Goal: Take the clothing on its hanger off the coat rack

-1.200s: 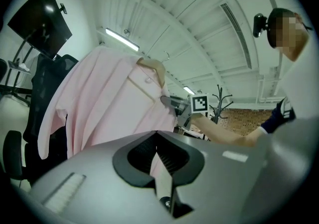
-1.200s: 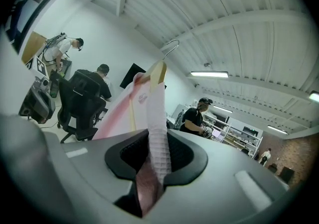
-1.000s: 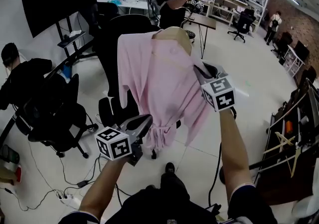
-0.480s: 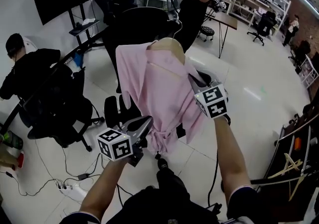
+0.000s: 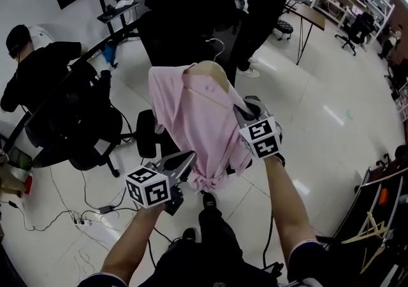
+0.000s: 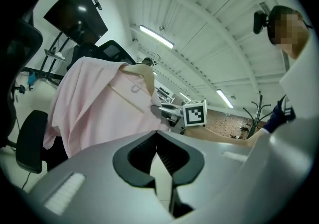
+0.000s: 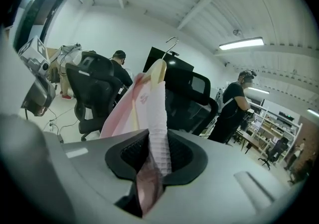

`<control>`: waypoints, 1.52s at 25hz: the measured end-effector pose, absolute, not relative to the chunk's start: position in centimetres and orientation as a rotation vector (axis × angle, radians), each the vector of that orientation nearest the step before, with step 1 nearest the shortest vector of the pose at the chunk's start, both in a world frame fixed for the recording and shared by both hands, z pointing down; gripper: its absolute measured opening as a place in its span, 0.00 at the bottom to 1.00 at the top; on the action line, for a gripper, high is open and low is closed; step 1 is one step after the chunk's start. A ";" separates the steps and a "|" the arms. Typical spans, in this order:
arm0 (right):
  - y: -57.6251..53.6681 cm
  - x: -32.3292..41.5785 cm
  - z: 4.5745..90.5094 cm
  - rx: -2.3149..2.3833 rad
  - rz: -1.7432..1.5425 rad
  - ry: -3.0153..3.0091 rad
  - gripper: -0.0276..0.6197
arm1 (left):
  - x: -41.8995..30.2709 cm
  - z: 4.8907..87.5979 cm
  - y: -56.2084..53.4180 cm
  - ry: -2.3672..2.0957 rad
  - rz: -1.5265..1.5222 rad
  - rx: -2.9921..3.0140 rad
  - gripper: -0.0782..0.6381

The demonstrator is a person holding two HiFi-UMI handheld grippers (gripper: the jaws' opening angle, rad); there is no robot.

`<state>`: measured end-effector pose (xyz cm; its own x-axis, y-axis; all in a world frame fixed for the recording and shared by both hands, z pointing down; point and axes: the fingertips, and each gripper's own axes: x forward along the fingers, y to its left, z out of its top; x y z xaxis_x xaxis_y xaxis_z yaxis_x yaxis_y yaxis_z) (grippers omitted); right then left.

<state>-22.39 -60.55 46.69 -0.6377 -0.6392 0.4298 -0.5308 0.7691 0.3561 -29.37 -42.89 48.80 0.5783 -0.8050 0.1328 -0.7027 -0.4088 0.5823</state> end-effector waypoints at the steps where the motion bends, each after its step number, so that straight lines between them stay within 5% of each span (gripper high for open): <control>1: -61.0 -22.6 47.6 0.877 -0.240 -2.415 0.16 | -29.6 49.3 -43.0 -1.202 -0.223 2.199 0.12; 38: -65.3 -27.6 77.3 0.612 0.228 -2.216 0.14 | -32.1 62.0 -46.8 -1.270 -0.173 1.902 0.12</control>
<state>-27.60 -65.26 77.28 -0.5567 -0.3525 0.7522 -0.4981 0.8663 0.0374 -32.06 -46.84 61.96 0.4808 -0.8196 0.3115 -0.7064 -0.1516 0.6914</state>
